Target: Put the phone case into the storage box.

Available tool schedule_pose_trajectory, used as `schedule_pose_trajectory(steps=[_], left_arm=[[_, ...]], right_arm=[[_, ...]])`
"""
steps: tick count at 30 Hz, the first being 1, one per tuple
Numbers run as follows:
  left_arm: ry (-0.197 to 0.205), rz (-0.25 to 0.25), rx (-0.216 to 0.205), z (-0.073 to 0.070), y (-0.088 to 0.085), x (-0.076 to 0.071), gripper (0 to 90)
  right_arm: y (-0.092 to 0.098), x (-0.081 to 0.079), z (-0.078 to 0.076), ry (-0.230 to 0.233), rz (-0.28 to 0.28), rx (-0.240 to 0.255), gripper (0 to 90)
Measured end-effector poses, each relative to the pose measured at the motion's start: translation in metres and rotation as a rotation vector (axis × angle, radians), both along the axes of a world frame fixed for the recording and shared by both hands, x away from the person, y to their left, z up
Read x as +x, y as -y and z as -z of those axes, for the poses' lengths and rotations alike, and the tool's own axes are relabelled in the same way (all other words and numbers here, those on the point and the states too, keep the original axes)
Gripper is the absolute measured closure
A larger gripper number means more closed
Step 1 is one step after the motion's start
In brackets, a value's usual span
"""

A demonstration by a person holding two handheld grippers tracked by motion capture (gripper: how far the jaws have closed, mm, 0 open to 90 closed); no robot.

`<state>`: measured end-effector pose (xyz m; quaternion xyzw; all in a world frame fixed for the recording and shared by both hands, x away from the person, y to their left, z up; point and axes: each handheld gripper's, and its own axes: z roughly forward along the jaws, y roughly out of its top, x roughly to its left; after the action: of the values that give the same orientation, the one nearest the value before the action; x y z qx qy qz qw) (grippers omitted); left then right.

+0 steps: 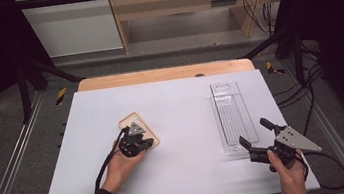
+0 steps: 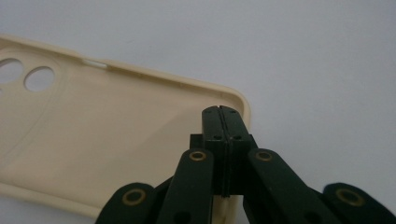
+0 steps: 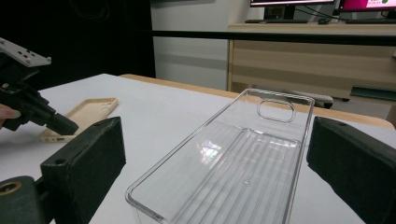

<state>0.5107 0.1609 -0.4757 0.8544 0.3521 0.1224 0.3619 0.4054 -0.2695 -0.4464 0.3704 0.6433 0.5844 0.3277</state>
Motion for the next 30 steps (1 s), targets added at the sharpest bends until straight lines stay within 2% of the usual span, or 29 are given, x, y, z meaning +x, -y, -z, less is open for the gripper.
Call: schedule_pose_trajectory(steps=[6,15,23,30], left_arm=[[-0.011,0.025,-0.008,0.0,0.007,-0.012,90.0],[-0.042,0.064,-0.044,0.002,0.02,-0.032,90.0],[-0.047,0.104,-0.056,0.003,0.035,-0.045,90.0],[-0.05,0.118,-0.067,0.004,0.042,-0.054,90.0]], right_arm=[[0.001,0.0,0.0,0.002,0.002,0.004,4.6],[0.001,0.0,0.001,-0.002,0.003,0.005,4.6],[0.001,0.0,0.0,-0.001,0.004,0.004,4.6],[0.001,0.0,0.0,-0.001,0.004,0.003,4.7]])
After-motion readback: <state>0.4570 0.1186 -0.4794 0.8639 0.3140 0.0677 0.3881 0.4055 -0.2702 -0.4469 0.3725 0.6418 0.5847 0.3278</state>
